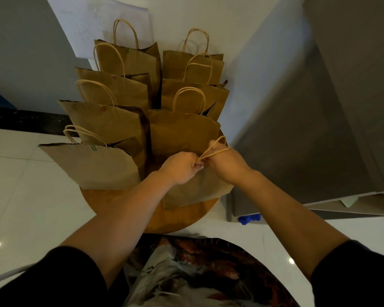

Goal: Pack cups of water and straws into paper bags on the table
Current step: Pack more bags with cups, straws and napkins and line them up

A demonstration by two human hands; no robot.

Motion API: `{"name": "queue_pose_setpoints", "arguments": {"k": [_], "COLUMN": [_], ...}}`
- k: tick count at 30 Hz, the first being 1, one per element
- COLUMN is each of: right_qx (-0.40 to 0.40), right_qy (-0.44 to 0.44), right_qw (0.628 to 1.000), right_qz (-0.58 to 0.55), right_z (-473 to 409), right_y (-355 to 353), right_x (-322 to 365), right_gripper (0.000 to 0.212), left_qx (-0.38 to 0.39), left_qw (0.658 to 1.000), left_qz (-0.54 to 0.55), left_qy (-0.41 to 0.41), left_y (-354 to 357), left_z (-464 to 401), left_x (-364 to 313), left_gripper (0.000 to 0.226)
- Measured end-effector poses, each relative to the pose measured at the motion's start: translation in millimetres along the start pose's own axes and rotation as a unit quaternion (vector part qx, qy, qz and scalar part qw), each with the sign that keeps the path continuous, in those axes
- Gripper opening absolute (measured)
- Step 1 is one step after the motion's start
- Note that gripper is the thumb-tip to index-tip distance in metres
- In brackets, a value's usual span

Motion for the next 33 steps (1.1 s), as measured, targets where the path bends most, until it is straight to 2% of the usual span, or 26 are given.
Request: {"name": "queue_pose_setpoints", "arguments": {"k": [3, 6, 10, 15, 18, 22, 26, 28, 31, 33], "right_qx": [-0.054, -0.058, -0.058, 0.027, 0.031, 0.027, -0.002, -0.023, -0.045, -0.055], "right_qy": [-0.013, -0.045, -0.016, 0.019, 0.027, 0.044, 0.036, 0.035, 0.025, 0.021], "right_qw": [0.998, 0.994, 0.998, 0.991, 0.992, 0.991, 0.992, 0.993, 0.995, 0.996], "right_qz": [0.0, 0.078, -0.02, -0.127, -0.118, -0.123, -0.121, -0.112, -0.083, -0.068], "right_z": [6, 17, 29, 33, 35, 40, 50, 60, 81, 99], "right_y": [-1, 13, 17, 26, 27, 30, 25, 18, 6, -2], "right_x": [-2, 3, -1, -1, 2, 1, 0, 0, -2, -6], "right_gripper": [0.017, 0.025, 0.038, 0.059, 0.071, 0.074, 0.068, 0.053, 0.035, 0.031], "left_qx": [-0.007, -0.015, -0.031, -0.05, -0.067, -0.032, -0.022, -0.032, -0.005, 0.025], "left_qw": [1.0, 1.0, 0.997, 0.992, 0.986, 0.989, 0.986, 0.968, 0.906, 0.883], "left_qz": [0.004, -0.015, -0.064, -0.114, -0.143, -0.137, -0.158, -0.247, -0.401, -0.426], "left_qy": [0.003, 0.009, 0.012, 0.036, 0.055, 0.043, 0.04, 0.006, -0.135, -0.194], "left_y": [-3, -8, -14, -20, -26, -30, -38, -41, -40, -29], "left_z": [-1, -3, -6, -7, -9, -10, 1, 11, 33, 50], "left_x": [0, -2, -6, -7, -8, -9, -20, -25, -28, -40], "left_gripper": [0.028, 0.032, 0.024, 0.025, 0.025, 0.02, 0.016, 0.02, 0.029, 0.025]}}
Point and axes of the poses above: each hand's wrist, its own z-axis away from the middle knuckle, its own y-axis out of the palm, x = y × z, the point moved 7 cm from there along -z, towards the middle knuckle, and after that the axes turned 1 degree about -x, right-handed, at the moved point
